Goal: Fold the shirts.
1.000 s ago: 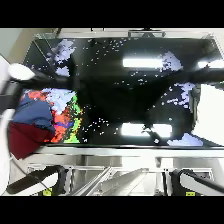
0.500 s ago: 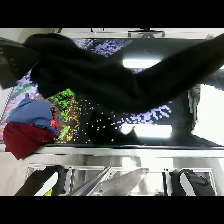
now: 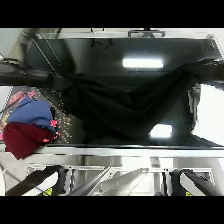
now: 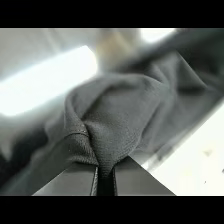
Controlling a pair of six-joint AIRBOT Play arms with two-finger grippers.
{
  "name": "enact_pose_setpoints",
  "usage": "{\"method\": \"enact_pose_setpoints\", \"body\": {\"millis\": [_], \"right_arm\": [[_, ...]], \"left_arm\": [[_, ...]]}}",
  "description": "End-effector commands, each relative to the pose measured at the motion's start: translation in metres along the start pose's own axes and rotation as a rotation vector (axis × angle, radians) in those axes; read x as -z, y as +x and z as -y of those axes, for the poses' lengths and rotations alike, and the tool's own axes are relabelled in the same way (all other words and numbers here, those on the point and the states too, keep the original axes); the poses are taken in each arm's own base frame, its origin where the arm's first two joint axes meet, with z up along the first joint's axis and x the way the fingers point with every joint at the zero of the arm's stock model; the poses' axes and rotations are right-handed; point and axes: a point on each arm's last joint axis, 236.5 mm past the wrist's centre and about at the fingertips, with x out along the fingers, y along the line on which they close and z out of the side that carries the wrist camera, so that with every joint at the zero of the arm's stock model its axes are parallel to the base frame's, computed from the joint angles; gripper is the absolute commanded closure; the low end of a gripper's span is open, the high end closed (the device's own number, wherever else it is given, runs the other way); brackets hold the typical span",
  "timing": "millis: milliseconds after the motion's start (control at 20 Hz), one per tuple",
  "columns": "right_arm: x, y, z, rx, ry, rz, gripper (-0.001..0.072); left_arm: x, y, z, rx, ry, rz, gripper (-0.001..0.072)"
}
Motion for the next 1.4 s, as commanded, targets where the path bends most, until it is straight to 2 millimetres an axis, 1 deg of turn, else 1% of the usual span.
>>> {"method": "enact_pose_setpoints", "body": {"millis": [0,50,150,200,250,300,350,400,450,500,550,600,650,700,750,850,950,1000,1050,1100,1150,1200,1300,1350], "right_arm": [[0.074,0.089,0.088,-0.009,0.256,-0.173,0.0694],[0.094,0.111,0.112,0.009,0.323,-0.200,0.0694],[0.134,0.149,0.149,0.017,0.430,-0.270,0.0694],[0.149,0.162,0.160,0.014,0.475,-0.292,0.0694],[0.160,0.174,0.169,0.012,0.517,-0.298,0.0677],[0.164,0.182,0.177,0.017,0.547,-0.289,0.0523],[0.164,0.186,0.183,0.028,0.557,-0.278,0.0332],[0.161,0.184,0.186,0.037,0.553,-0.266,0.0278],[0.153,0.179,0.186,0.033,0.543,-0.254,0.0277],[0.144,0.170,0.185,0.026,0.530,-0.245,0.0277],[0.136,0.156,0.179,0.007,0.526,-0.244,0.0277],[0.132,0.141,0.168,-0.020,0.532,-0.255,0.0278],[0.132,0.127,0.155,-0.055,0.531,-0.280,0.0279],[0.139,0.117,0.141,-0.076,0.528,-0.313,0.0281],[0.153,0.111,0.132,-0.067,0.548,-0.341,0.0282],[0.193,0.112,0.113,-0.047,0.601,-0.377,0.0281],[0.238,0.117,0.095,-0.031,0.647,-0.423,0.0277],[0.258,0.123,0.089,-0.016,0.661,-0.445,0.0235],[0.274,0.131,0.086,0.003,0.665,-0.463,0.0192],[0.287,0.140,0.083,0.024,0.654,-0.477,0.0193],[0.295,0.150,0.079,0.034,0.635,-0.494,0.0194],[0.299,0.159,0.075,0.036,0.622,-0.502,0.0199],[0.302,0.180,0.065,0.030,0.625,-0.496,0.0203],[0.304,0.188,0.059,0.019,0.637,-0.498,0.0226]], "left_arm": [[0.051,0.078,-0.052,0.068,-0.129,-0.197,0.0683],[0.064,0.099,-0.068,0.078,-0.164,-0.238,0.0683],[0.085,0.132,-0.100,0.091,-0.226,-0.292,0.0683],[0.092,0.144,-0.114,0.095,-0.259,-0.310,0.0683],[0.099,0.155,-0.127,0.100,-0.292,-0.331,0.0683],[0.103,0.163,-0.137,0.107,-0.313,-0.349,0.0683],[0.106,0.169,-0.145,0.119,-0.329,-0.367,0.0683],[0.108,0.174,-0.149,0.134,-0.338,-0.386,0.0680],[0.108,0.177,-0.152,0.152,-0.337,-0.409,0.0519],[0.108,0.178,-0.152,0.173,-0.334,-0.431,0.0275],[0.108,0.176,-0.149,0.199,-0.330,-0.462,-0.0013],[0.108,0.171,-0.146,0.217,-0.346,-0.495,-0.0009],[0.111,0.166,-0.145,0.213,-0.366,-0.533,-0.0008],[0.113,0.161,-0.143,0.212,-0.379,-0.558,-0.0009],[0.116,0.159,-0.141,0.213,-0.382,-0.575,-0.0008],[0.131,0.154,-0.136,0.215,-0.418,-0.602,-0.0008],[0.152,0.149,-0.127,0.225,-0.459,-0.630,-0.0008],[0.162,0.146,-0.124,0.229,-0.482,-0.632,-0.0008],[0.168,0.145,-0.125,0.219,-0.503,-0.622,-0.0008],[0.172,0.145,-0.127,0.206,-0.524,-0.602,-0.0008],[0.176,0.144,-0.131,0.191,-0.538,-0.583,-0.0008],[0.177,0.144,-0.132,0.182,-0.546,-0.570,-0.0008],[0.182,0.143,-0.129,0.181,-0.545,-0.570,-0.0005],[0.183,0.145,-0.128,0.184,-0.552,-0.568,0.0011]]}}
